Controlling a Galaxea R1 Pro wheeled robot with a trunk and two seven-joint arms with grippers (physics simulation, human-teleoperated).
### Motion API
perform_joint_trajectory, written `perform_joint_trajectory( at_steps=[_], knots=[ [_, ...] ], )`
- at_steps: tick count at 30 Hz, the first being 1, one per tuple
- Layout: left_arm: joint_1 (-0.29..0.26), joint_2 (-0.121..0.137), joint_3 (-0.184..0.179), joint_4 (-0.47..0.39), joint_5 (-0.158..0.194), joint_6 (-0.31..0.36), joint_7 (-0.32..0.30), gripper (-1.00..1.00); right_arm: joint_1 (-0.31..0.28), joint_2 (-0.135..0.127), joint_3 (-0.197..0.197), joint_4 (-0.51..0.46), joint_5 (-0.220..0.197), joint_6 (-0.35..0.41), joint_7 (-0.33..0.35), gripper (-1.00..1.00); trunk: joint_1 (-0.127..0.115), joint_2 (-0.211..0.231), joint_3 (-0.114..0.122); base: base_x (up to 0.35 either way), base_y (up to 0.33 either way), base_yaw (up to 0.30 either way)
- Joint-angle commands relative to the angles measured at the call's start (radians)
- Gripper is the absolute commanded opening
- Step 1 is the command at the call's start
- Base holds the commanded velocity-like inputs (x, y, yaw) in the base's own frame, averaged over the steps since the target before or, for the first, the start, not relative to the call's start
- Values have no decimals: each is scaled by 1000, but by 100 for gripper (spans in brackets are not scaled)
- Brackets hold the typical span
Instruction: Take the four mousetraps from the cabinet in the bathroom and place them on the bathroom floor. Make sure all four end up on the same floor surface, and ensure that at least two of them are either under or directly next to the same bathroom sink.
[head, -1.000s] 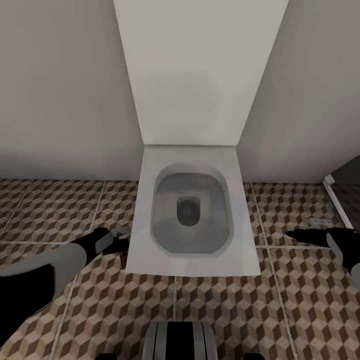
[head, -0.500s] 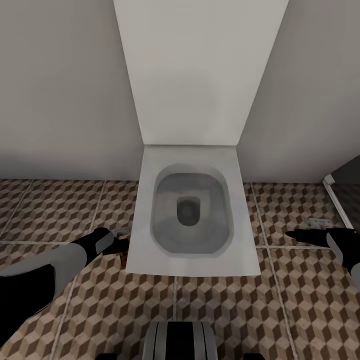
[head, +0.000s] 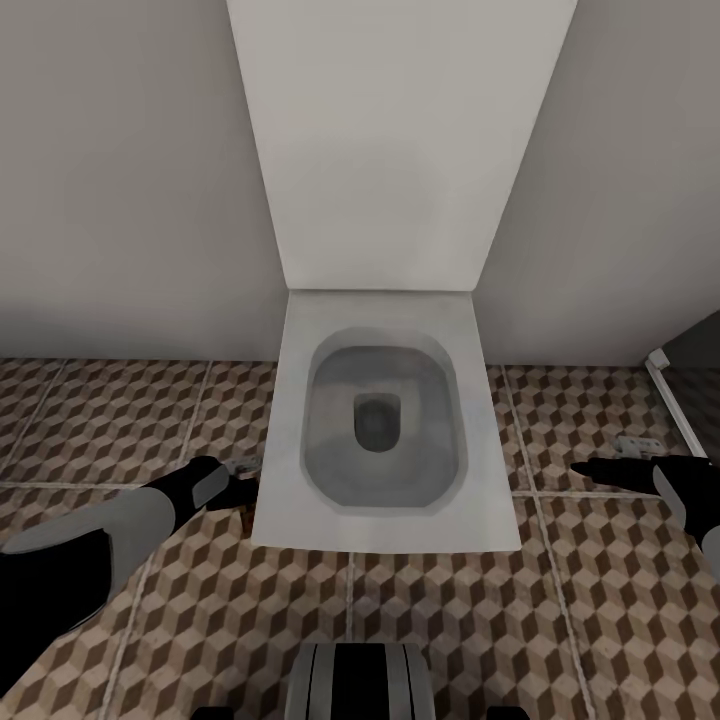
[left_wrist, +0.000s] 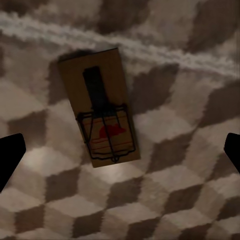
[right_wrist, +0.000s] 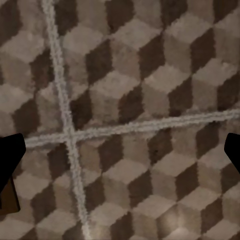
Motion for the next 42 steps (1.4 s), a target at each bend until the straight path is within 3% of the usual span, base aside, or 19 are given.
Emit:
perform_joint_trajectory(
  at_steps=[1,42],
  knots=[
    [-1,1,-5,-4,10,2,8,100,0,0,-6,-1,1,7,4,100,0,0,-1,0,0,0],
    [0,-8,-5,-2,10,2,9,100,0,-2,-6,0,1,8,4,100,0,0,-1,0,0,0]
  ],
)
